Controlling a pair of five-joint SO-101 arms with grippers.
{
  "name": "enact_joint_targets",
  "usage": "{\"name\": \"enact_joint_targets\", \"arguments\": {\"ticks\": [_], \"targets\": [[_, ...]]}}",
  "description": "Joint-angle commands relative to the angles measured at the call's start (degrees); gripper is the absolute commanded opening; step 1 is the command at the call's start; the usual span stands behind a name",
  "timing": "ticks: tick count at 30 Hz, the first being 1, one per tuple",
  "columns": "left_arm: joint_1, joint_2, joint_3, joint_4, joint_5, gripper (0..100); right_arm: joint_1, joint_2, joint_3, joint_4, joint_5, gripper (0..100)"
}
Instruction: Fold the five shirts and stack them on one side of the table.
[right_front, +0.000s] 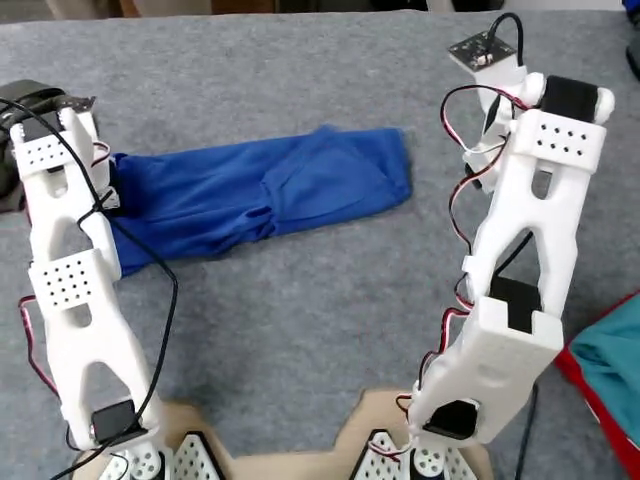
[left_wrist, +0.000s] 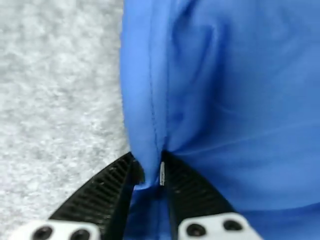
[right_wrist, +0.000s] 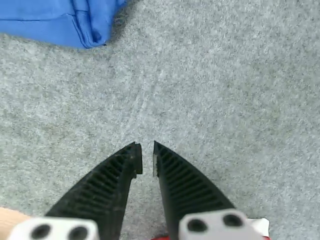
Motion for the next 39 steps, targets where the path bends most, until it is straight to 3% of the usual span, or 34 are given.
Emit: {"name": "enact_joint_targets", "arguments": {"ticks": [1,10,17,23,34,39], "targets": [[-3.78,0.92,-1.85,0.26,-0.35,2,-0.66,-4.18,-0.48,0.88,-0.53,5.9],[-14.24,0.84,-16.18,0.35,-1.14,2,-0.66,-6.99,0.04,0.88,-0.53,5.9],[-15.12,-2.86,-19.08,0.44,-1.93,2,-0.66,-7.34,0.13,0.97,-0.53,5.9],[-7.65,-12.88,-12.92,0.44,3.34,2,-0.57,-7.34,0.13,0.97,-0.53,5.9],[14.07,-27.3,8.35,0.44,7.74,2,5.41,-7.34,0.13,0.97,-0.53,5.8],[23.21,-29.14,11.25,0.35,11.69,2,8.75,-7.34,0.13,0.97,-0.44,5.8]]}}
